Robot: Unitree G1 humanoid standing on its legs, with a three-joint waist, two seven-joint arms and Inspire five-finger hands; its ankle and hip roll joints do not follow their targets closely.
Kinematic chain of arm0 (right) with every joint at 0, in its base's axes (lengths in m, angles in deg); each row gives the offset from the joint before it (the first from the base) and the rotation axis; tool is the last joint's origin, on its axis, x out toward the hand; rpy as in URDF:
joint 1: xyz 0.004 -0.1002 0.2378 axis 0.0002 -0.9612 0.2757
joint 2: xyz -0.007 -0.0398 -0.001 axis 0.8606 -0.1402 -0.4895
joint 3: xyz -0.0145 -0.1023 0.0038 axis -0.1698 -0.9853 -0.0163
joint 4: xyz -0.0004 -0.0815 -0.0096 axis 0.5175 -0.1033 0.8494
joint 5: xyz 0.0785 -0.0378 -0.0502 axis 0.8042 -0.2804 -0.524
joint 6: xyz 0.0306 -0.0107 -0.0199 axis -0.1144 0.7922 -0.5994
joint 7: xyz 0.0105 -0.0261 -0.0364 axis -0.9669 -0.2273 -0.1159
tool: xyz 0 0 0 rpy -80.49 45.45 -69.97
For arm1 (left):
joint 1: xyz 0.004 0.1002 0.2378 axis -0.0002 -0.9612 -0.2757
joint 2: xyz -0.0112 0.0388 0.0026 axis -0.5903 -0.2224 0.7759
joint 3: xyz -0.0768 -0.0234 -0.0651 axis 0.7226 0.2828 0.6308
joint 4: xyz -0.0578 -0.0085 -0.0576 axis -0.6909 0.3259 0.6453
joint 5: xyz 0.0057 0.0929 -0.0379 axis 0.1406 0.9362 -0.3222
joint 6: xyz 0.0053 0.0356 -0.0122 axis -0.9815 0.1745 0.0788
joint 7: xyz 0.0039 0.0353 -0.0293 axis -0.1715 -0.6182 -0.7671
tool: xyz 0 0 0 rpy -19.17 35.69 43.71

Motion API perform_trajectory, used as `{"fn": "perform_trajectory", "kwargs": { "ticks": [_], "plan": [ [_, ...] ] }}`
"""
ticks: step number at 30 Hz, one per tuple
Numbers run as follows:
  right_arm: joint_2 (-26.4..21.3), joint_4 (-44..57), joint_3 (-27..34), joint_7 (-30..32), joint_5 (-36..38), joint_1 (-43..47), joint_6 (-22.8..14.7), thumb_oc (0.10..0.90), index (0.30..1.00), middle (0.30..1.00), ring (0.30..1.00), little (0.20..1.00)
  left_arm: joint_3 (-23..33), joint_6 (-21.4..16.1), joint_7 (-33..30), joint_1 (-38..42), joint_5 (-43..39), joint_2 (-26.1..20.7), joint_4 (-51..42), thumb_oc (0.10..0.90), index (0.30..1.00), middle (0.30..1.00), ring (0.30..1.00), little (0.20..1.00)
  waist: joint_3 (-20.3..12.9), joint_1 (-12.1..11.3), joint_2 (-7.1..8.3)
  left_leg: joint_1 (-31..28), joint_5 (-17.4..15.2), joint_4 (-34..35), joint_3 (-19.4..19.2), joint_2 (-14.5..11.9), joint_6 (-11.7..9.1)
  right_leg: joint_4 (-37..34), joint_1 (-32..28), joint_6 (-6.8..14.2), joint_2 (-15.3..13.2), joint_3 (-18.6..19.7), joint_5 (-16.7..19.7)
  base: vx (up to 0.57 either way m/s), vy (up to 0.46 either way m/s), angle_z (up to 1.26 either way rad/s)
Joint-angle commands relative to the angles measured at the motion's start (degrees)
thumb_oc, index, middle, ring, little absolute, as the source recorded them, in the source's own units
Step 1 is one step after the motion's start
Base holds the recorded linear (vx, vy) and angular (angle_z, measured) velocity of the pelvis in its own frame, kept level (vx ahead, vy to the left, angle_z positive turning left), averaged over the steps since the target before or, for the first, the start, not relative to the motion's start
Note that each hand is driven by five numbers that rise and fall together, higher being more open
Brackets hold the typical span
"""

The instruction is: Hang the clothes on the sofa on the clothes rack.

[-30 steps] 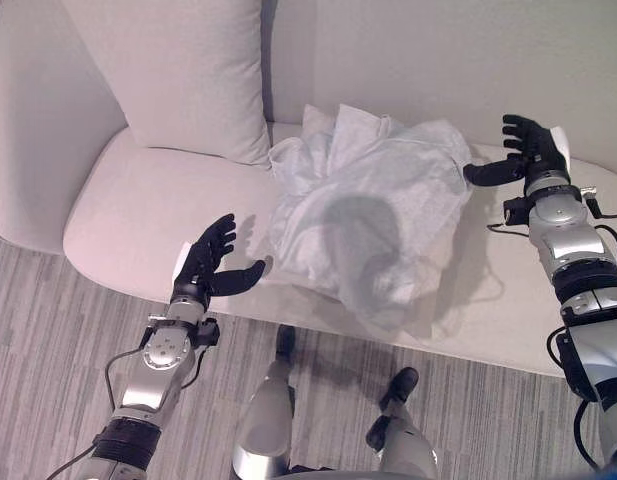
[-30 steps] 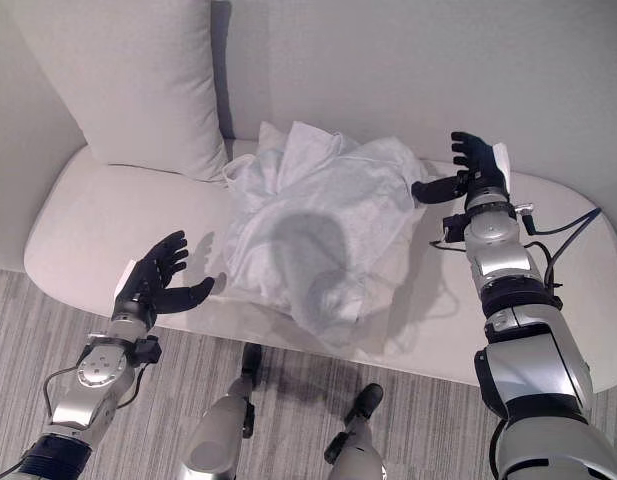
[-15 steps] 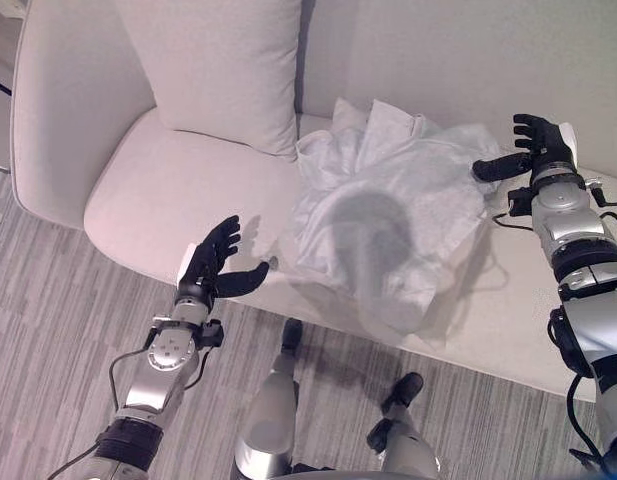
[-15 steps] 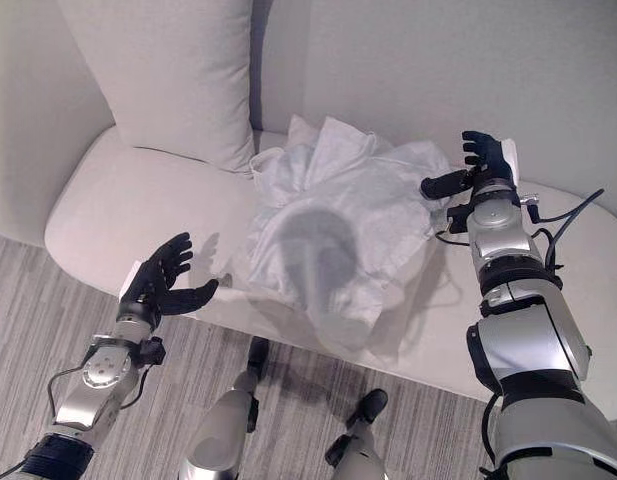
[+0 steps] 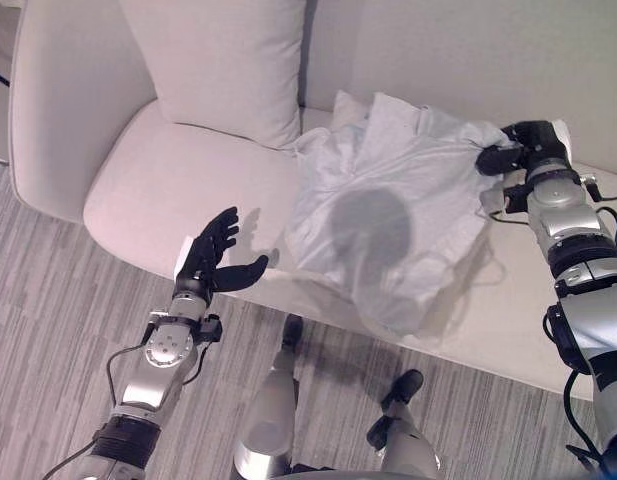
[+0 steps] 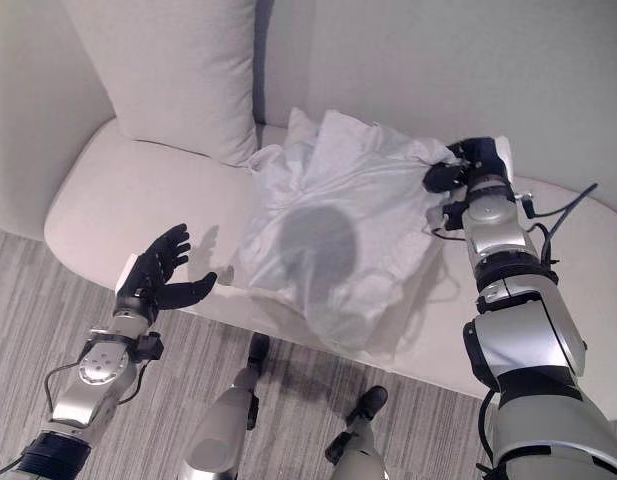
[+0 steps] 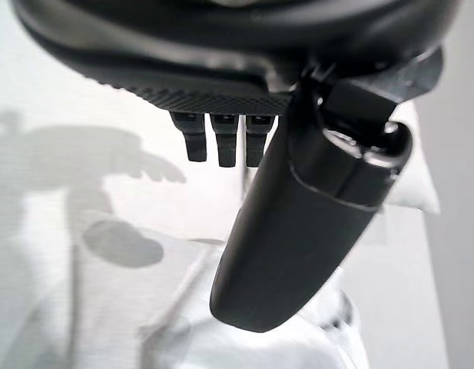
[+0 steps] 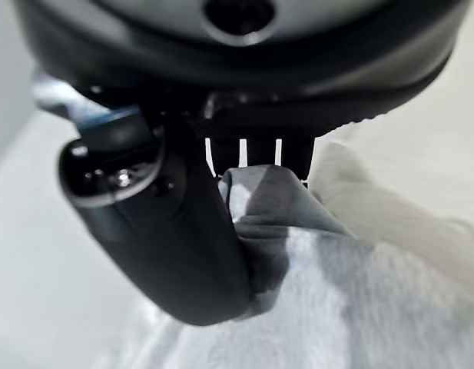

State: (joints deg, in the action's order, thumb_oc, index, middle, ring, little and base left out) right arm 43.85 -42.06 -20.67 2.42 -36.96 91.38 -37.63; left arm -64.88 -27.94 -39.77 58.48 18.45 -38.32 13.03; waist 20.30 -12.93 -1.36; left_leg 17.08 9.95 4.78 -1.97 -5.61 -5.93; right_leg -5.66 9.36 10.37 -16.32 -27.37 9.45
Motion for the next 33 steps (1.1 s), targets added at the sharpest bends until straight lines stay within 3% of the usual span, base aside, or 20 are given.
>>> {"fn": "perform_trajectory", "kwargs": {
  "ticks": [1,4,8,13,18,25,33],
  "plan": [
    [-5.03,9.12,-2.95,4.8,-6.64,5.2,-5.42,0.4,0.3,0.3,0.3,0.3,3.84,-6.32,-2.34,3.32,2.9,-3.8,-7.33,0.8,0.9,0.9,0.9,0.9,-1.92,-0.15,3.51,-3.14,-6.97,0.22,-1.02,1.87,-0.7,0.66,-2.06,3.5,-2.22,4.12,-1.38,0.01,-0.023,-0.16],
    [-8.53,19.14,-0.2,5.98,-10.39,1.74,-6.12,0.4,0.3,0.3,0.3,0.3,4.33,-6.79,-2.47,5.49,3.48,-4.5,-7.82,0.8,0.9,0.9,0.9,0.9,-3.82,1.21,4.22,-5.09,-7.72,0.22,-1.44,1.63,-0.74,0.66,-3.85,3.45,-2.2,4.0,-2.08,0.02,-0.034,-0.17],
    [-10.49,25.17,1.61,5.77,-11.37,0.28,-6.71,0.4,0.3,0.3,0.3,0.3,4.01,-6.82,-2.17,6.71,3.64,-4.88,-7.9,0.8,0.9,0.9,0.9,0.9,-5.95,2.32,4.94,-6.54,-8.11,0.22,-1.61,1.94,-0.54,0.66,-5.58,3.43,-2.72,3.39,-2.29,0.04,-0.019,-0.03],
    [-12.83,31.3,3.83,5.04,-9.9,0.82,-7.96,0.4,0.3,0.3,0.3,0.3,2.64,-6.52,-0.91,8.04,4.12,-4.29,-7.54,0.8,0.9,0.9,0.9,0.9,-11.11,4.01,6.38,-11.07,-9.62,0.22,-2.7,2.44,-0.21,0.66,-9.94,3.49,-3.09,2.67,-2.96,0.07,-0.005,-0.03],
    [-14.14,32.17,4.16,5.31,-8.39,3.61,-8.45,0.4,0.3,0.3,0.3,0.3,1.71,-6.27,-0.29,8.53,4.03,-4.17,-5.77,0.8,0.9,0.9,0.9,0.9,-14.0,4.83,6.88,-13.34,-10.36,0.22,-3.27,2.47,-0.16,0.66,-12.1,3.41,-2.98,2.55,-3.21,0.05,0.003,-0.07],
    [-17.68,29.69,-2.19,5.23,-4.87,15.93,-8.97,0.4,0.3,0.3,0.3,0.3,-2.24,-5.0,-0.01,9.14,5.06,-1.69,2.92,0.8,0.9,0.9,0.9,0.9,-19.61,6.95,7.98,-18.09,-11.78,0.22,-5.21,2.03,-0.25,0.66,-15.04,3.41,-2.44,3.4,-3.14,0.04,0.005,-0.09],
    [-15.22,20.43,-10.7,5.37,0.18,27.99,-10.22,0.4,0.3,0.3,0.3,0.3,-7.08,-5.17,-0.5,14.25,3.78,0.26,9.65,0.8,0.9,0.9,0.9,0.9,-21.19,8.26,8.59,-19.77,-12.0,0.22,-6.58,1.48,-0.61,0.66,-15.7,3.46,-2.02,4.36,-2.65,0.01,-0.01,-0.13]
  ]
}}
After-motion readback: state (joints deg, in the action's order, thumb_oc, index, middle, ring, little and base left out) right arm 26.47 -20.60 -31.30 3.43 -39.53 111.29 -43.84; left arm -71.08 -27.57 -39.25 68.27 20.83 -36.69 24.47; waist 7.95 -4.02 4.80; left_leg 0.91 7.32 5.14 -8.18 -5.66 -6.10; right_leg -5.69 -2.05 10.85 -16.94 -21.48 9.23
